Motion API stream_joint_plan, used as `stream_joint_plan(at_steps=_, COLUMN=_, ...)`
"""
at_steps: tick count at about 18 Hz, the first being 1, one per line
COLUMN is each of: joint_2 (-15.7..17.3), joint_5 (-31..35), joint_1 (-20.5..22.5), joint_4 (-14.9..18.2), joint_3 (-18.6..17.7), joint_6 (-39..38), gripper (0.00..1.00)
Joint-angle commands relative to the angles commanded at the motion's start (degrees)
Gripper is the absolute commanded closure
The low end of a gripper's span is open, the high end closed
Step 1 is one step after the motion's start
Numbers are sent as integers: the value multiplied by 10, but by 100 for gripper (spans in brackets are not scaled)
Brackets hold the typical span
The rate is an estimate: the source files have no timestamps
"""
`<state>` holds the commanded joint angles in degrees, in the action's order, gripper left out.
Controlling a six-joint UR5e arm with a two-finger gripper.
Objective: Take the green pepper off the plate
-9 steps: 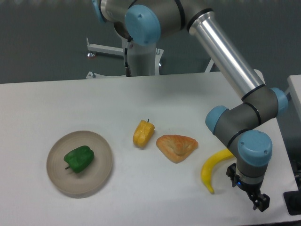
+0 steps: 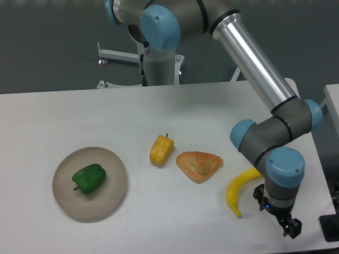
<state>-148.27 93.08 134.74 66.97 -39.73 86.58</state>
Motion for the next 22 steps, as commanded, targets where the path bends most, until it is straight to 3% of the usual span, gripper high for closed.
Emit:
stream_joint_plan(at_steps=3, joint_2=15, joint_5=-4, joint_1=-16, joint_4=1, joint_3=-16, joint_6=-35, gripper=0)
stream_joint_plan(at_steps=11, joint_2=119, joint_5=-7, joint_1=-49, joint_4=1, joint_3=-148, joint_6=-187, gripper=0)
stream_joint_plan(at_steps=19, joint_2=234, joint_5=-75, joint_1=-111, joint_4=-1, joint_3=-298, joint_6=-346, gripper=0)
stream_joint_plan(at_steps=22, joint_2=254, joint_5=-98, joint_1=-139, joint_4=-2, joint_3=-320, joint_6=-404, gripper=0)
